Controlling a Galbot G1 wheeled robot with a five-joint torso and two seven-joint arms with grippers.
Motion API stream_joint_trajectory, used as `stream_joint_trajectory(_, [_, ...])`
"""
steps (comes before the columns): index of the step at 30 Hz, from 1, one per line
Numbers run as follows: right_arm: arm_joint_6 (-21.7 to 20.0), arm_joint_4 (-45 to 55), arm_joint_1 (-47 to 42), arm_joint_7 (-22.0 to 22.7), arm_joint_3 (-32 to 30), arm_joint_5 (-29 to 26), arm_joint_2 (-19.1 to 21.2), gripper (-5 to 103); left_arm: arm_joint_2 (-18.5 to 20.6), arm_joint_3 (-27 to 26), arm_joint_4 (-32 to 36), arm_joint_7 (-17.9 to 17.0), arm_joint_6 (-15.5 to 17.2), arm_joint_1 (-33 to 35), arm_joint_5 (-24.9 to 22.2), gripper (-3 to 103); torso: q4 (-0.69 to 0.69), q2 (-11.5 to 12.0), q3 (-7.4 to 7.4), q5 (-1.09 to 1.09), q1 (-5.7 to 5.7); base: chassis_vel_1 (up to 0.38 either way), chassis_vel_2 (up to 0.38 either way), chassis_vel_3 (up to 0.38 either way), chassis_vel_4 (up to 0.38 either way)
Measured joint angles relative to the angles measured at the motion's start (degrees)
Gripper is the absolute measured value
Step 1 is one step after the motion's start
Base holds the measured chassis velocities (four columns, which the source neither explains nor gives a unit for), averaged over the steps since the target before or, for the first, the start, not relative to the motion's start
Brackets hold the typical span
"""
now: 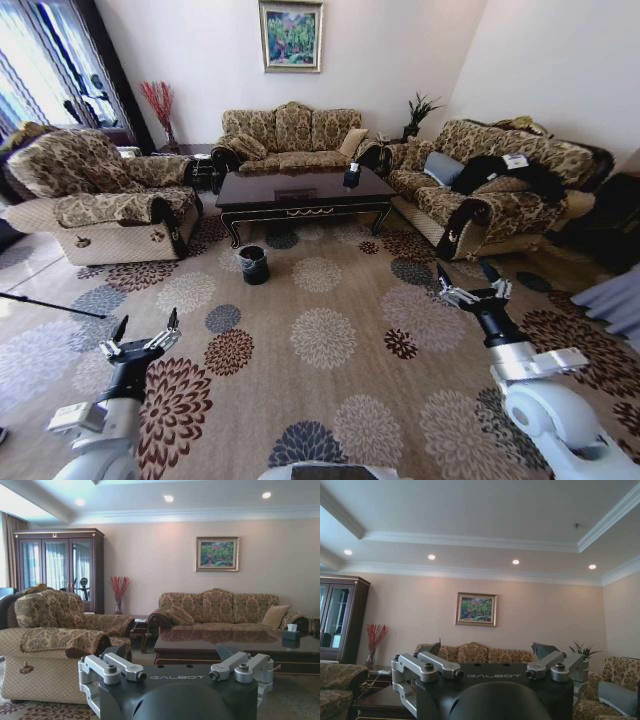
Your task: Move to the front of the table and pick up the trash from the floor, then place it into the trash bin.
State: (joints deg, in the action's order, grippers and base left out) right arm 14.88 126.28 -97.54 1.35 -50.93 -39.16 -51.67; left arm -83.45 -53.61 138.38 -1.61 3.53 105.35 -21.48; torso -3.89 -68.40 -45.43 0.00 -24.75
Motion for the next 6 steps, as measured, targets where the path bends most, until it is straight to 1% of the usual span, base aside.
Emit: stream_joint_trajectory(6, [0.0, 0.0, 0.0, 0.0, 0.0, 0.0, 0.0, 100, 0.0, 0.0, 0.0, 0.0, 0.0, 0.0, 0.0, 100, 0.0, 0.1, 0.02, 0.0, 0.01, 0.0, 0.0, 0.0, 0.0])
